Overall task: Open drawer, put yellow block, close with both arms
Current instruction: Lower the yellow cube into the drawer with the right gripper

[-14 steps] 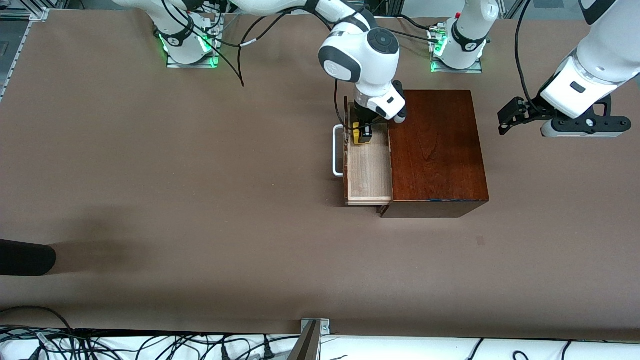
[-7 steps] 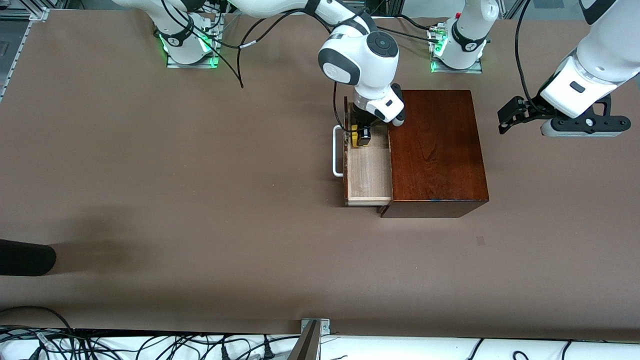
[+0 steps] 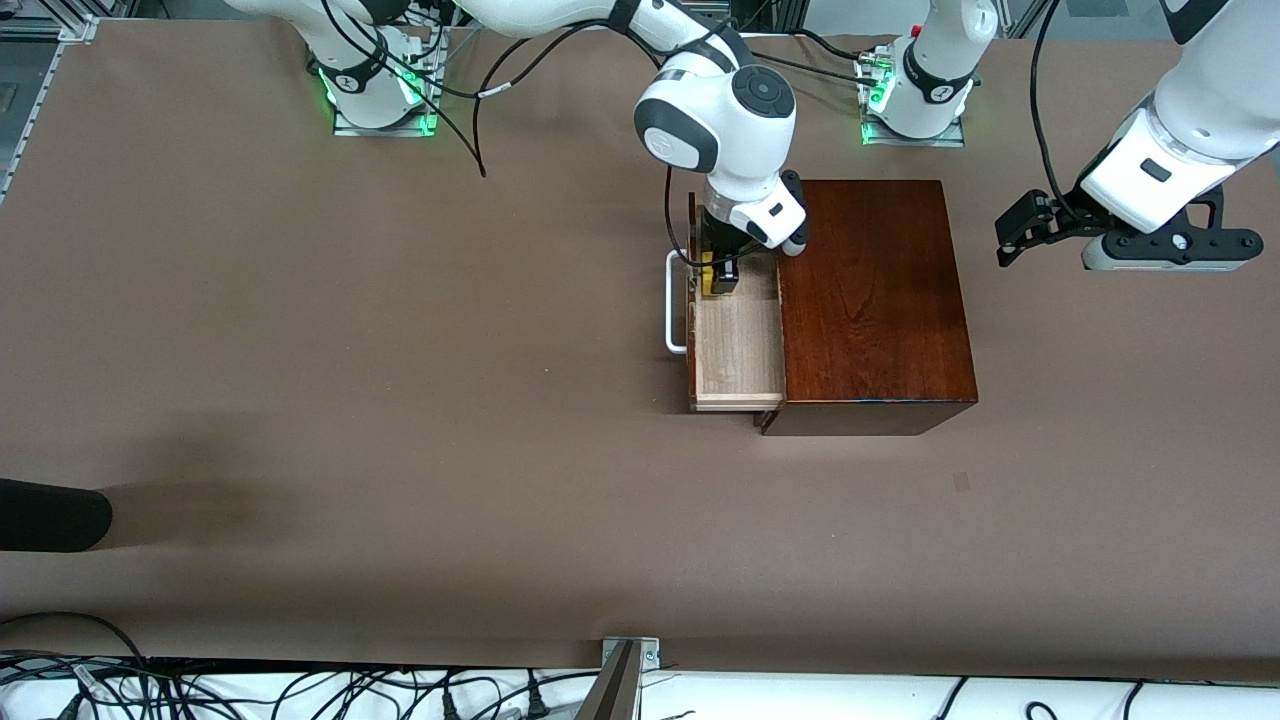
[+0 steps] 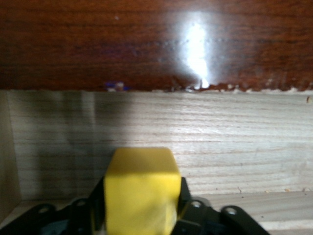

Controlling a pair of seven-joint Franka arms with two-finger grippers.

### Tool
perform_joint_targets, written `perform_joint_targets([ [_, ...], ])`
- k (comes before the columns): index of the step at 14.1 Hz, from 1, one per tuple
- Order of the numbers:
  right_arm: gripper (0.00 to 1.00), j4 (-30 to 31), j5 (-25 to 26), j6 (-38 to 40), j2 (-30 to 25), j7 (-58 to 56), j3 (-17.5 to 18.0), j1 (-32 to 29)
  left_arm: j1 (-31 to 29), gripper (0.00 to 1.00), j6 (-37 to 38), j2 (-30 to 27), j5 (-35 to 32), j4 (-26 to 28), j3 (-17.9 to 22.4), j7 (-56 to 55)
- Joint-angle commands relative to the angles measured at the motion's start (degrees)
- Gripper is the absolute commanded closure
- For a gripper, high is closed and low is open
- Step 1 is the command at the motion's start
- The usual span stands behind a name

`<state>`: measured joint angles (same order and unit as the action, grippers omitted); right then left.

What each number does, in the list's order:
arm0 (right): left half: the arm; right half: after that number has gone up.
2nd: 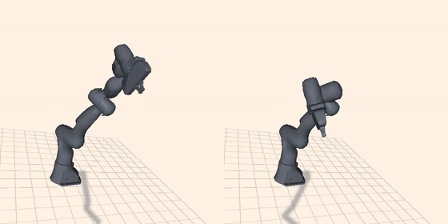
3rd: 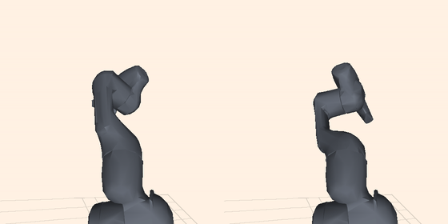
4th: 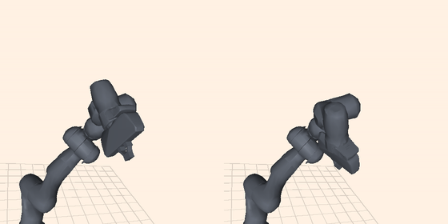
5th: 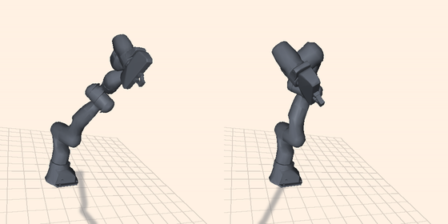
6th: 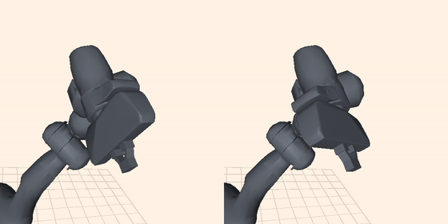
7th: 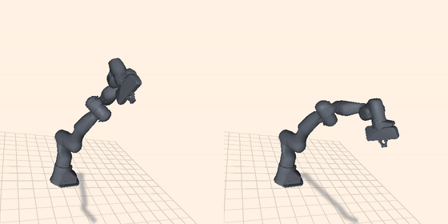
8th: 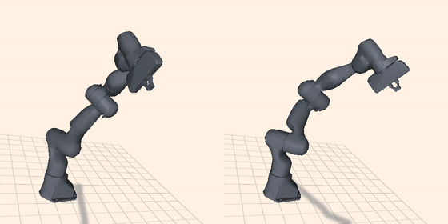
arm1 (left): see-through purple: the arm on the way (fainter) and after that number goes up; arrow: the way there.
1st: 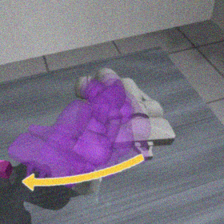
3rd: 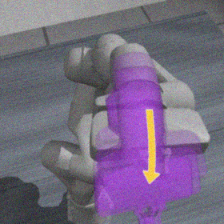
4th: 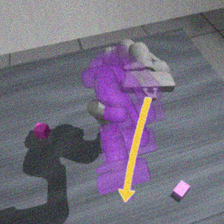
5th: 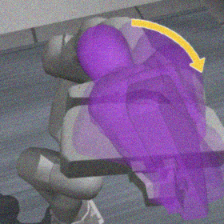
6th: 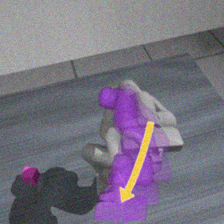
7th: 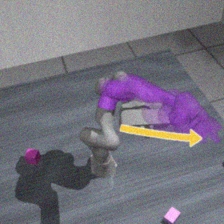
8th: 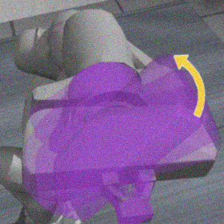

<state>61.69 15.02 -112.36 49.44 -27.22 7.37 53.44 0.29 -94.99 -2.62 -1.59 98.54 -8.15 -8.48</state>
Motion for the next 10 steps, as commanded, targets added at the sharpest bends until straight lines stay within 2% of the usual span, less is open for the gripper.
perform_joint_targets([
  [1,0.00,-2.01,0.37,0.21,0.75,1.20,0.10,-0.09,0.06,0.00,1.21,-0.28,-1.31,-1.07,-0.20,1.01],
  [3,0.00,-3.85,0.19,-0.05,0.05,3.83,0.88,-1.40,0.06,0.00,1.30,-0.28,-1.31,-1.07,-0.20,1.01],
  [7,0.00,-5.27,-4.72,-1.19,-3.64,7.16,0.71,-4.03,0.15,0.00,1.21,-0.19,-1.31,-1.07,-0.37,1.09],
  [10,0.00,-5.18,-4.73,-0.76,-7.59,8.41,0.28,-6.85,0.15,0.00,1.30,-0.28,-1.22,-1.07,-0.37,1.09],
])
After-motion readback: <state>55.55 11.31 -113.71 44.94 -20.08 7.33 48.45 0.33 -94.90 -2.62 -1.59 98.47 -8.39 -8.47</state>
